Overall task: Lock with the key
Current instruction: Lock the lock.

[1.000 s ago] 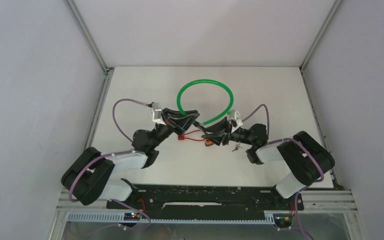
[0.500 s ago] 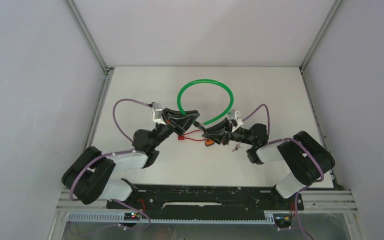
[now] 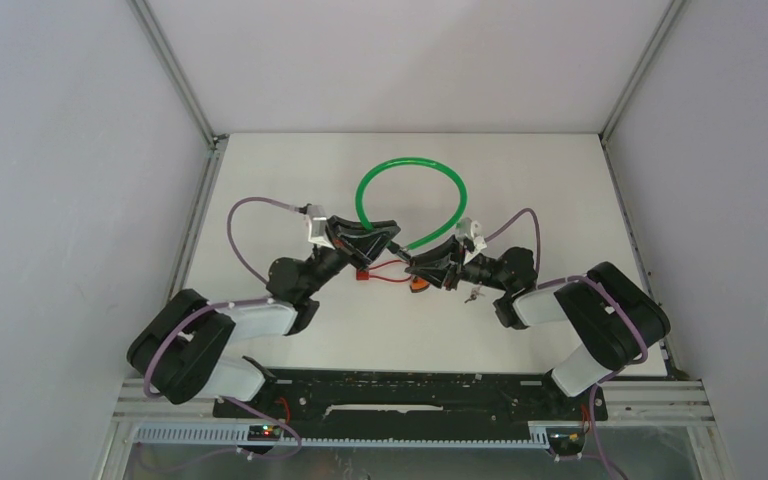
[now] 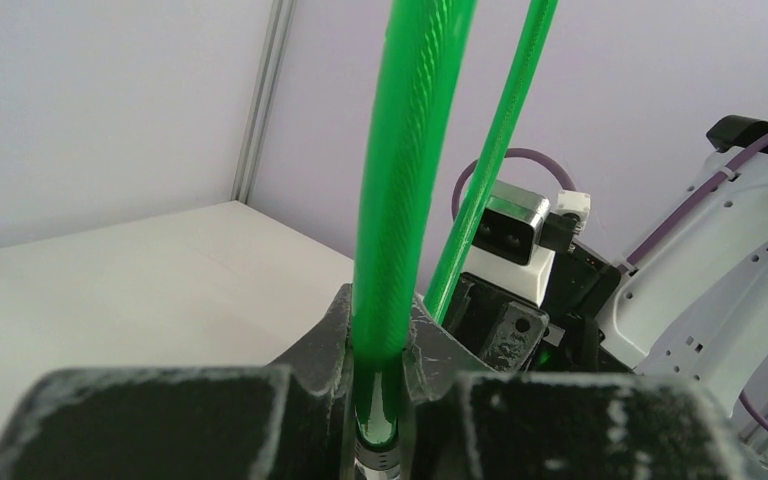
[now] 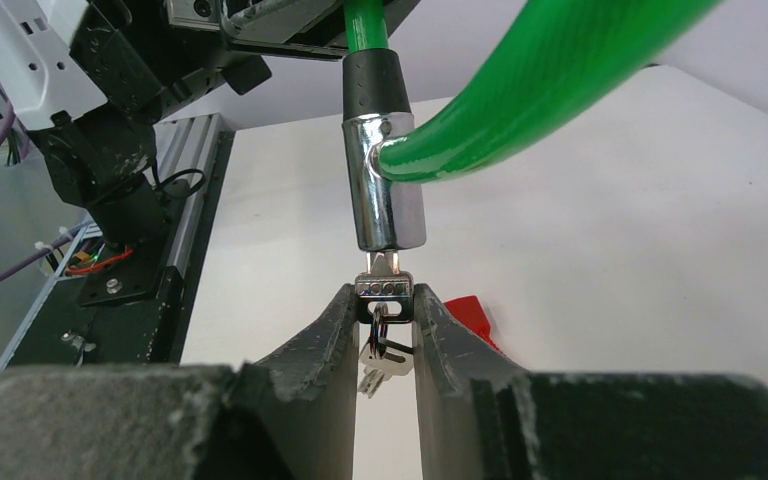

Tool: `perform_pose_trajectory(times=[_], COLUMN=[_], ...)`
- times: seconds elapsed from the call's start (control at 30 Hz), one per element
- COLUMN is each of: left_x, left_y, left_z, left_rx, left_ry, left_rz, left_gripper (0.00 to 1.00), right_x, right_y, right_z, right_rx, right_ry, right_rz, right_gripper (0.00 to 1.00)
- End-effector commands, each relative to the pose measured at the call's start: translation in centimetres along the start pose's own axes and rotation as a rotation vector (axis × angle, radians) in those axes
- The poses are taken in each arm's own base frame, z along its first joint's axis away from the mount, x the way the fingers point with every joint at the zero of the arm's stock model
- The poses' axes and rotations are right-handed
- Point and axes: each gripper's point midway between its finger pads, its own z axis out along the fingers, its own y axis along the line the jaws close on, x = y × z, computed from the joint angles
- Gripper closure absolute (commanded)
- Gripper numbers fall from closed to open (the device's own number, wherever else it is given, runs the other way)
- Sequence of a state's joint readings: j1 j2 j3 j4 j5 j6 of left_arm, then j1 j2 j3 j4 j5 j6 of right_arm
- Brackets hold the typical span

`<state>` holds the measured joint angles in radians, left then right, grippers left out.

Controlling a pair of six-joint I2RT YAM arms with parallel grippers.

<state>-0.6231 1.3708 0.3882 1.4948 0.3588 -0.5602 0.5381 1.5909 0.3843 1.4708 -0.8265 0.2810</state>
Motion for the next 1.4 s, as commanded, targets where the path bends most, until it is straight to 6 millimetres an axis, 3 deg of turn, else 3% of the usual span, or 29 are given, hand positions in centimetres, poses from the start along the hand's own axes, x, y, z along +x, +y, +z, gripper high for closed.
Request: perform_pose_trajectory(times=[0.0, 0.33, 0.47, 0.63, 0.73, 1.2, 1.37], left_x=[-2.3, -2.1, -2.0, -1.9, -2.0, -1.9, -2.0], left_y=[-1.7, -1.7, -1.7, -1.6, -1.6, -1.4, -1.4], left_z=[0.9, 1.2, 1.3, 1.3, 1.3, 1.2, 1.1], left_rx=[0.09, 0.096, 0.096, 0.094, 0.094, 0.087, 0.082], left_ry=[-0.075, -0.07, -0.067, -0.066, -0.068, -0.068, -0.069], left_rz=[0.027, 0.012, 0.009, 0.011, 0.013, 0.018, 0.023], left_gripper=[1.0, 1.0, 1.0, 1.0, 1.0, 1.0, 1.0], right_x=[-1.7, -2.1, -2.1, -2.0, -2.1, -2.3, -2.3], right_y=[-1.5, -3.3, -2.9, -2.1, -1.5, 1.5, 1.1], right_z=[0.0, -0.5, -0.3, -0.3, -0.2, 0.3, 0.0], right_rx=[0.088, 0.257, 0.275, 0.222, 0.167, -0.056, -0.048], right_ry=[-0.068, -0.101, -0.098, -0.091, -0.089, -0.057, -0.055], right_rz=[-0.039, -0.122, -0.188, -0.172, -0.146, -0.084, -0.083], right_gripper=[0.99, 1.0, 1.0, 0.69, 0.62, 0.56, 0.55])
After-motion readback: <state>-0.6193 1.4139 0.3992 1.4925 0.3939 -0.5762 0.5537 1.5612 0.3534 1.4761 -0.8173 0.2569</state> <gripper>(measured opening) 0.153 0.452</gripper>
